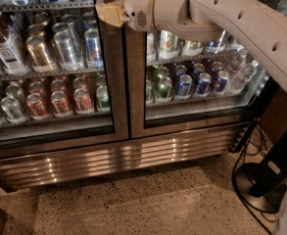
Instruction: Open left fridge door
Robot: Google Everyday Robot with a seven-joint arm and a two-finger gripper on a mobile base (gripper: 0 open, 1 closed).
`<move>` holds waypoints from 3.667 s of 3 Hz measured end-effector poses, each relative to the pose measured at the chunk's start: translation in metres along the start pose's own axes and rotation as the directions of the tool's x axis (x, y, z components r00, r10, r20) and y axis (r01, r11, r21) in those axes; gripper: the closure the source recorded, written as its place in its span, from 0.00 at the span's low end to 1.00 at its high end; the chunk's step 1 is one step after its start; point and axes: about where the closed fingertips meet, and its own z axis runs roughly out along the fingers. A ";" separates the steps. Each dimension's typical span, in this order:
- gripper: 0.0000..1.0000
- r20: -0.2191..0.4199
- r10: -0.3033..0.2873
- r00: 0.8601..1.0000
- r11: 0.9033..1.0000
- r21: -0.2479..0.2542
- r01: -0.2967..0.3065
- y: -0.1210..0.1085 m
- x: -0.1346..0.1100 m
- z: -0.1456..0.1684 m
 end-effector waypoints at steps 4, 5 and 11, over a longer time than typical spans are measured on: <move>0.42 0.036 -0.040 0.999 0.987 0.154 0.034 0.050 0.020 -0.016; 0.65 -0.020 -0.055 0.998 0.974 0.219 0.058 0.081 0.064 0.000; 0.00 -0.034 -0.220 0.975 0.909 0.356 0.218 0.049 -0.002 0.019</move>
Offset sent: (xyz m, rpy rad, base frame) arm -0.1097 0.0629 -0.1135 0.0005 -0.0007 0.1989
